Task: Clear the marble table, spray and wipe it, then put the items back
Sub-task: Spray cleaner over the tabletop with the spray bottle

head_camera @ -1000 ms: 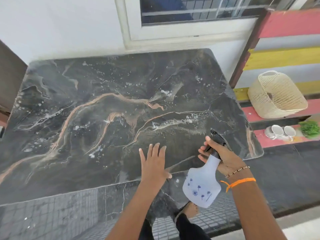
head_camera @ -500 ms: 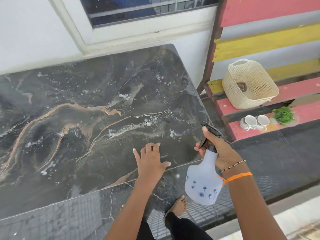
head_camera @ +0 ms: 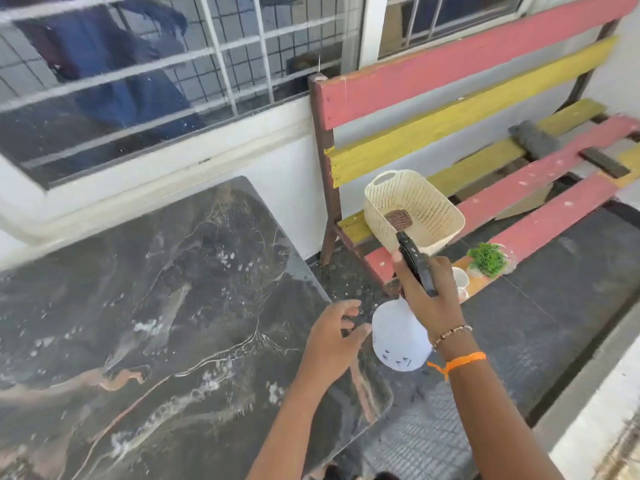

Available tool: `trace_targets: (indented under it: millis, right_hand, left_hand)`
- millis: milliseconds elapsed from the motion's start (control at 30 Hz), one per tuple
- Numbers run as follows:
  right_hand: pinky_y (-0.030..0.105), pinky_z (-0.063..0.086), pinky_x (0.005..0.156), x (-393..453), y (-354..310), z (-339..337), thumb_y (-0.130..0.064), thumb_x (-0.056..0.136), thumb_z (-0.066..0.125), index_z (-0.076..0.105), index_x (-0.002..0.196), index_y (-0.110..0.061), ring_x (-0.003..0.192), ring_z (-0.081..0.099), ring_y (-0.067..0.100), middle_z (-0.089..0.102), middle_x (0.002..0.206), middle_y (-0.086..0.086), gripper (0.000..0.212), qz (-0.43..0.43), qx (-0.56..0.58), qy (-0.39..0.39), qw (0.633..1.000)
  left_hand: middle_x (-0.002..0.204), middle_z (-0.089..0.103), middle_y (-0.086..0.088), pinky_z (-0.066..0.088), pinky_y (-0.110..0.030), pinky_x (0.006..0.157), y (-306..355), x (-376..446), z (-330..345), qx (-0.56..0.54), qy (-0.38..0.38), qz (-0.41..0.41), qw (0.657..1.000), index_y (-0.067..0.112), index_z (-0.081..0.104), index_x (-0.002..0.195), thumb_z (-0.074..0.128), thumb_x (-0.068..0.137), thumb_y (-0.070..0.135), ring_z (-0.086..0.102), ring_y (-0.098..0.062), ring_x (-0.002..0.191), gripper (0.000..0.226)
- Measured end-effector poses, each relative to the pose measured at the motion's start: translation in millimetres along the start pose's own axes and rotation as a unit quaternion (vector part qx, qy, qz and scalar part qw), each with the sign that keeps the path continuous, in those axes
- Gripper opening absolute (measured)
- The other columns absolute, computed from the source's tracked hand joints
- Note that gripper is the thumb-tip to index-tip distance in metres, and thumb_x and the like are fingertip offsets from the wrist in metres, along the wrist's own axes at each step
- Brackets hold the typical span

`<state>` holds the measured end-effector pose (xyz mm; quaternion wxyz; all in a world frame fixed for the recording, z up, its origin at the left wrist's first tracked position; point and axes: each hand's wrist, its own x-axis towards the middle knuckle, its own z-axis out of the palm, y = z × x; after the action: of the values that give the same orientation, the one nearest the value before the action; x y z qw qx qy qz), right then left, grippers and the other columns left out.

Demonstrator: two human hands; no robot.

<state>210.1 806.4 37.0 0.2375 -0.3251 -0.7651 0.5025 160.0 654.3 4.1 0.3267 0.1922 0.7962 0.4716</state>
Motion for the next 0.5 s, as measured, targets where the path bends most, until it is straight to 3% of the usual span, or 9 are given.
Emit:
trace_targets:
  millis: [133, 233, 400, 500]
  right_hand:
    - [0.038, 0.032, 0.077, 59.5, 15.9, -12.4, -0.045, 0.089, 0.053, 0.057, 0.067, -0.006, 0.083, 0.053, 0.037, 0.062, 0.074, 0.017, 0.045, -0.038, -0.145, 0.079, 0.986]
    - [0.041, 0.045, 0.064, 106.5, 32.1, -23.2, -0.049, 0.086, 0.055, 0.064, 0.074, 0.001, 0.071, 0.060, 0.038, 0.065, 0.070, 0.021, 0.053, 0.005, -0.112, 0.102, 0.988]
    - [0.035, 0.043, 0.058, 179.0, 65.5, -38.0, -0.044, 0.084, 0.061, 0.064, 0.077, 0.004, 0.069, 0.062, 0.035, 0.067, 0.073, 0.021, 0.049, 0.008, -0.116, 0.138, 0.983]
    - [0.035, 0.039, 0.058, 210.2, 82.6, -41.3, -0.033, 0.084, 0.066, 0.054, 0.069, -0.001, 0.068, 0.058, 0.035, 0.060, 0.072, 0.018, 0.037, -0.003, -0.084, 0.153, 0.985]
  left_hand:
    - [0.121, 0.054, 0.012, 0.043, -0.018, 0.083, 27.1, 52.1, 15.7, 0.022, -0.037, 0.022, 0.999, 0.031, 0.050, 0.125, 0.060, 0.088, 0.031, 0.057, -0.002, 0.102, 0.039]
    - [0.118, 0.055, 0.012, 0.044, -0.019, 0.083, 41.2, 84.0, 27.8, 0.030, -0.052, 0.029, 0.998, 0.033, 0.050, 0.123, 0.060, 0.088, 0.031, 0.057, -0.001, 0.100, 0.037]
    - [0.117, 0.056, 0.014, 0.041, -0.009, 0.072, 58.6, 142.1, 50.4, 0.030, -0.044, 0.012, 0.999, 0.030, 0.052, 0.123, 0.059, 0.089, 0.030, 0.056, 0.003, 0.095, 0.035]
    - [0.119, 0.056, 0.014, 0.046, -0.020, 0.082, 75.3, 176.9, 66.6, 0.016, -0.026, -0.012, 0.999, 0.029, 0.053, 0.121, 0.059, 0.089, 0.030, 0.057, 0.000, 0.100, 0.033]
